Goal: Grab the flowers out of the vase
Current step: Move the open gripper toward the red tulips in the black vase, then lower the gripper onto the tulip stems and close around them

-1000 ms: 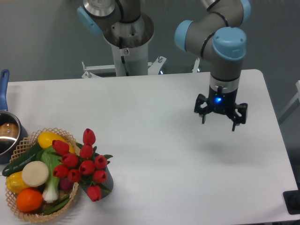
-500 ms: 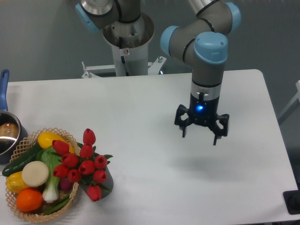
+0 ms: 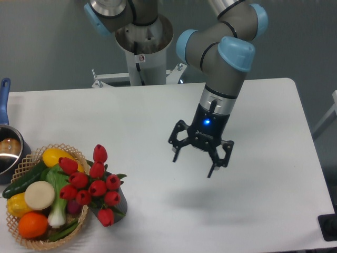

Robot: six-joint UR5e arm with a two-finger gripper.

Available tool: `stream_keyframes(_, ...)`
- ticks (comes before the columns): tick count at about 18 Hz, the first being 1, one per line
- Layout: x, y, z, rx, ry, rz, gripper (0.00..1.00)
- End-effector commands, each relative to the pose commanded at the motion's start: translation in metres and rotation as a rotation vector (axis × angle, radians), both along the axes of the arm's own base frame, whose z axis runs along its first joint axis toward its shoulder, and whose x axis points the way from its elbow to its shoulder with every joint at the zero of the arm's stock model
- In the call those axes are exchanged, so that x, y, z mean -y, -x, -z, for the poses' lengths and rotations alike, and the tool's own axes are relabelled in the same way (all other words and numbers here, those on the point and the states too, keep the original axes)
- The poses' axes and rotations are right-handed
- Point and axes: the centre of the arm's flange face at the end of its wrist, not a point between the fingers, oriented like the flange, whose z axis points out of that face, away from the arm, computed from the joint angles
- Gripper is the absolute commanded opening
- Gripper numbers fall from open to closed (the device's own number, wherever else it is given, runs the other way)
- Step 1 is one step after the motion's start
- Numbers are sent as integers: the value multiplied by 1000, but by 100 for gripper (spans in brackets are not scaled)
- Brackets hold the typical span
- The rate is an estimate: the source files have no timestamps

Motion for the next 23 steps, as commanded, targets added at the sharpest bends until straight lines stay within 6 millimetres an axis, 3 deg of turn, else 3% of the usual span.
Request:
stream_keyframes(6,-30,-17,26,98,-57,82,100)
stream_keyframes(7,-42,-25,26,116,-81,112,100)
stream_keyframes(13,-62,-51,29,167,-129,181,100)
stream_keyframes(16,-74,-74,35,179,-114,216,100)
stream_keyframes(21,-84,-83,38,180,-116,242,100)
stream_keyframes(22,-84,-82,39,173,-120,250,65)
stream_keyframes(23,-84,-82,39,169,-125,254,53)
